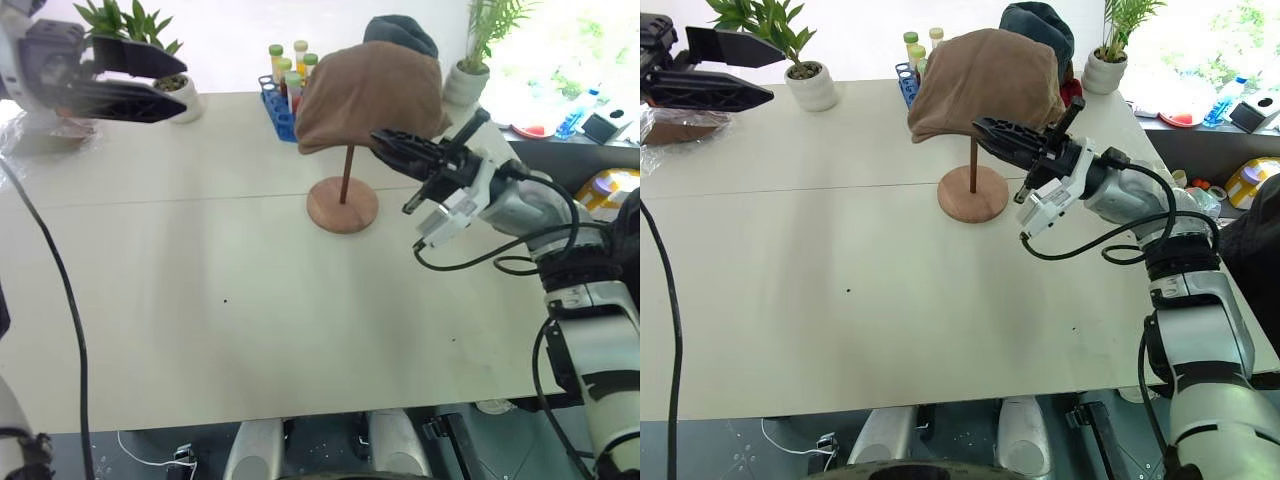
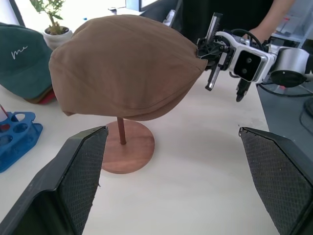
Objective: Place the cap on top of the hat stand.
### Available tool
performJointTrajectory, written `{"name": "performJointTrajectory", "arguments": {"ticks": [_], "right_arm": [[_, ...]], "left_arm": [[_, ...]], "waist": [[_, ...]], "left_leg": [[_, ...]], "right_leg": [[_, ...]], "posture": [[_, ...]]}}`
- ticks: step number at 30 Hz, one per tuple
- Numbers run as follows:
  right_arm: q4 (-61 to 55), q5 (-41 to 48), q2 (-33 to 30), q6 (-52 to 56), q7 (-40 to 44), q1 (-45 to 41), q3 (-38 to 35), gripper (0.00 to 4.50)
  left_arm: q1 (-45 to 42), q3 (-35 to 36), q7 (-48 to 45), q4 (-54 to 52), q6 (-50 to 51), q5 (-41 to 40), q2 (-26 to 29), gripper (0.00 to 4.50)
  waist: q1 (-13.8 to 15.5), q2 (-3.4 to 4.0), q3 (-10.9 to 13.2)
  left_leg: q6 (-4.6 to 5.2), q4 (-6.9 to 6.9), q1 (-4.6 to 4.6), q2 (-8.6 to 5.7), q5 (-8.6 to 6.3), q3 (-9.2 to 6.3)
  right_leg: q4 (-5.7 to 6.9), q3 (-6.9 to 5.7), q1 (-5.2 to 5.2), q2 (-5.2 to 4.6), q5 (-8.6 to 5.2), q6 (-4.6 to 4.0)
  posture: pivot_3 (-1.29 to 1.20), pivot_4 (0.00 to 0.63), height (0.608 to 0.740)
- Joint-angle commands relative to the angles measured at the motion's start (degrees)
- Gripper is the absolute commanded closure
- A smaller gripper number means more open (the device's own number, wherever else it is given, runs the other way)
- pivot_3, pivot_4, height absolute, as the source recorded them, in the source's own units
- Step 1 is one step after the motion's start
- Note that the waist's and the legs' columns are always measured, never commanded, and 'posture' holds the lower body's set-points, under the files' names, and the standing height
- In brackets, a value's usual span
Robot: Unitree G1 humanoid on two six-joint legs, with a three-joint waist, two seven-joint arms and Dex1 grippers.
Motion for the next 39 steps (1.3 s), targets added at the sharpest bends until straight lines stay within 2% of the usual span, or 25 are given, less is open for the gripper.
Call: {"name": "performJointTrajectory", "arguments": {"ticks": [1,4,7,12,17,23,25,27,30,31,34,37,39], "right_arm": [[0.8,1.7,0.5,2.9,0.5,-2.2,-0.2,2.88],[-0.3,3.9,0.1,7.9,2.7,-0.9,-0.7,1.42],[-5.1,5.4,-1.7,11.9,5.2,2.1,-1.6,1.42],[-23.5,10.0,-4.0,25.8,11.8,10.4,-4.4,1.42],[-39.1,10.8,-2.4,41.5,16.7,15.6,-5.9,1.42],[-48.7,10.1,1.1,54.0,19.5,16.8,-5.7,1.42],[-50.0,10.2,1.9,56.6,20.4,17.4,-5.5,1.94],[-50.2,10.5,2.3,58.6,21.1,17.9,-5.5,2.71],[-48.7,11.1,1.9,58.3,21.5,18.1,-5.8,4.2],[-47.8,11.6,1.5,57.4,21.5,18.0,-6.1,4.36],[-43.2,15.6,0.8,52.2,22.4,16.7,-6.7,4.36],[-36.9,20.2,-0.1,43.0,23.2,14.8,-7.2,4.36],[-28.0,21.5,-0.6,35.4,22.9,11.2,-7.3,4.36]], "left_arm": [[-1.4,2.2,-0.2,-0.3,-0.4,0.1,0.1,0.0],[-1.3,2.5,-0.2,-0.5,-0.2,0.2,-0.1,0.0],[-0.9,2.6,-0.2,-0.7,-0.1,0.2,-0.1,0.0],[-0.5,2.6,-0.2,-1.1,-0.3,-0.1,-0.2,0.0],[-1.4,2.2,-0.2,0.8,-1.6,0.9,-1.7,0.0],[-2.2,1.9,-0.2,2.4,-2.9,1.7,-3.2,0.0],[-2.2,1.9,-0.2,2.4,-3.2,1.8,-3.4,0.0],[-2.3,1.9,-0.2,2.6,-3.4,1.8,-3.5,0.0],[-2.5,1.9,-0.2,2.8,-3.8,1.9,-3.4,0.0],[-2.5,1.9,-0.2,2.8,-3.9,1.9,-3.4,0.0],[-2.5,2.1,-0.2,2.9,-4.0,1.9,-3.0,0.0],[-2.3,2.2,-0.2,2.7,-3.9,1.8,-2.7,0.0],[-2.2,2.3,-0.2,2.4,-3.8,1.8,-2.5,0.0]], "waist": [[0.0,0.0,0.0],[0.1,0.0,0.0],[0.2,0.0,0.0],[0.3,-0.01,0.0],[0.2,-0.01,0.0],[0.4,-0.02,0.0],[0.5,-0.02,0.0],[0.5,-0.03,0.0],[0.5,-0.03,0.0],[0.5,-0.03,0.0],[0.4,-0.03,0.0],[0.4,-0.04,0.0],[0.3,-0.04,0.0]], "left_leg": [[0.0,0.0,0.0,0.0,0.0,0.0],[0.0,0.0,0.0,0.0,0.0,0.02],[0.0,0.0,0.0,0.0,0.0,0.03],[0.0,0.01,0.0,-0.01,0.0,0.04],[0.0,0.04,0.1,0.0,0.0,0.07],[0.0,0.07,0.12,0.01,0.0,0.11],[0.0,0.08,0.12,0.01,0.0,0.11],[0.0,0.1,0.11,0.01,0.0,0.11],[0.01,0.13,0.09,0.0,0.0,0.11],[0.01,0.13,0.09,0.0,0.0,0.11],[0.01,0.12,0.09,0.01,0.0,0.1],[0.01,0.12,0.09,0.01,0.0,0.11],[0.01,0.12,0.09,0.01,0.0,0.11]], "right_leg": [[0.0,0.02,0.0,0.01,0.0,0.0],[0.0,0.06,0.0,0.02,0.0,0.0],[0.01,0.07,0.0,0.02,0.01,0.0],[0.02,0.1,0.0,0.02,0.0,0.03],[0.2,0.16,0.01,0.03,-0.01,0.04],[0.21,0.19,0.01,0.03,-0.01,0.03],[0.22,0.19,0.01,0.03,-0.01,0.03],[0.21,0.19,0.02,0.03,-0.02,0.03],[0.19,0.19,0.03,0.03,-0.03,0.0],[0.2,0.19,0.03,0.03,-0.06,-0.05],[0.2,0.19,0.03,0.03,-0.06,-0.06],[0.18,0.19,0.03,0.03,-0.06,-0.05],[0.18,0.2,0.03,0.03,-0.06,-0.05]], "posture": [[0.0,0.15,0.728],[0.0,0.15,0.728],[0.0,0.15,0.728],[0.0,0.15,0.728],[0.0,0.15,0.728],[0.0,0.15,0.728],[0.0,0.15,0.728],[0.0,0.15,0.728],[0.0,0.15,0.728],[0.0,0.15,0.728],[0.0,0.15,0.728],[0.0,0.15,0.728],[0.0,0.15,0.728]]}}
